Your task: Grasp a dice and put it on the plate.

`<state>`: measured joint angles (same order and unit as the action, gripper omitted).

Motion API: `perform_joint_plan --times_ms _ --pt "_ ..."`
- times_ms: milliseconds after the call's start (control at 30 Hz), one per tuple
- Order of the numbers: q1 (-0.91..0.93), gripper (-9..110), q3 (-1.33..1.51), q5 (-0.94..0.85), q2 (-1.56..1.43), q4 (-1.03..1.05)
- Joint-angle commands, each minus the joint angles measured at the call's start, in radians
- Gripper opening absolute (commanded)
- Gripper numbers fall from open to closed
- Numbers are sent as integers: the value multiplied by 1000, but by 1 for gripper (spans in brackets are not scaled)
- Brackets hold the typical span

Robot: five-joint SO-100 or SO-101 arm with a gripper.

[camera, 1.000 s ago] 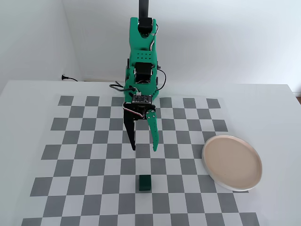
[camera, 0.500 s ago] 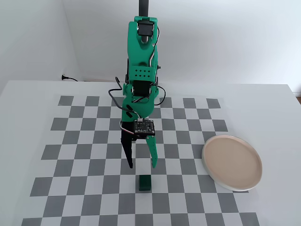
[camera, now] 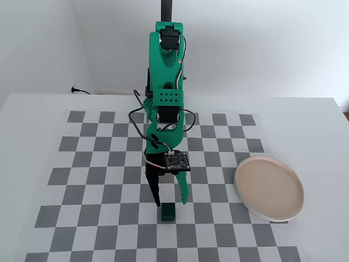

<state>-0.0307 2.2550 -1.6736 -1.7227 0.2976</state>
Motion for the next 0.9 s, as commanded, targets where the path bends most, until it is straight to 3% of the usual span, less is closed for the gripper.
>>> perform_joint_plan --times_ms 0,733,867 --pt "-6 21 -106 14 28 -43" --pt "29 19 -169 48 278 -160" --pt "31 8 -169 46 284 -161"
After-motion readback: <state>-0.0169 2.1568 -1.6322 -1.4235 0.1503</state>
